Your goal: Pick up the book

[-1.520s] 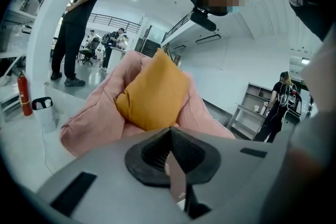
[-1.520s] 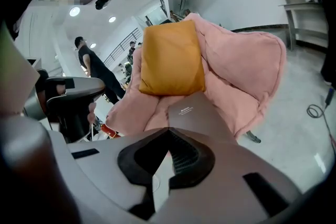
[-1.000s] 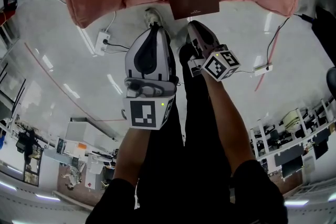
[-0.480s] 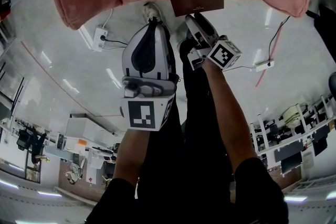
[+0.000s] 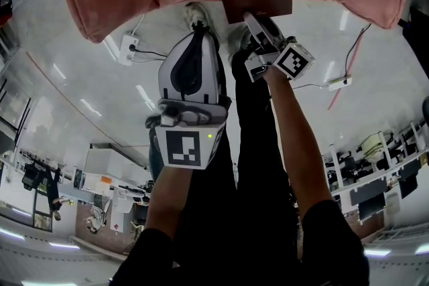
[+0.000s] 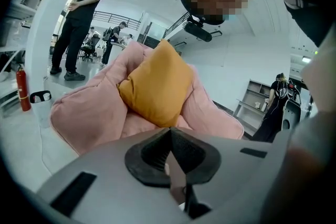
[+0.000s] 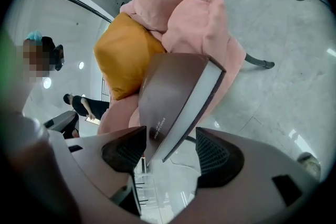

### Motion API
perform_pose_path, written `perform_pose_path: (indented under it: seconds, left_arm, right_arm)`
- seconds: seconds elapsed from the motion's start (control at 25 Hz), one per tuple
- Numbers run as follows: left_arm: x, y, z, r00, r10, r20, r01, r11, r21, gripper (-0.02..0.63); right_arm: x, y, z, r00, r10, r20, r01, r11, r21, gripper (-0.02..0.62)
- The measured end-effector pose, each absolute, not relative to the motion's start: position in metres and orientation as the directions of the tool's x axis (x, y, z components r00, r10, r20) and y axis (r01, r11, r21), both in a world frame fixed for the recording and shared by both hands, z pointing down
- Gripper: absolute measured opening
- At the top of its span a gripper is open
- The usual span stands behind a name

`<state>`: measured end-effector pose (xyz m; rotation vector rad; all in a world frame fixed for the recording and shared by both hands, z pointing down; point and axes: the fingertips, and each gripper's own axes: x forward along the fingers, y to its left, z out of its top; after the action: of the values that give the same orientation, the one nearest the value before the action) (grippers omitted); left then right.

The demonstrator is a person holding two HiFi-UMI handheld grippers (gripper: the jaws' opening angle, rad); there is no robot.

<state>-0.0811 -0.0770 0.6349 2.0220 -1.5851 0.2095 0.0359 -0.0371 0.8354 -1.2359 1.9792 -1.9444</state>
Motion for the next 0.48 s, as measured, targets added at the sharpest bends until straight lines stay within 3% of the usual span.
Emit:
perform_pose_path:
  seconds: [0.48]
  left_arm:
    - [-0.084, -0.072, 0.636, 0.287, -0.847, 0.448, -0.932, -0.138, 0.336, 0.008]
  right_arm:
    - [0.041, -0.044, 0.819, -0.622, -0.627, 0.468, -0.512, -0.127, -0.850, 0.221]
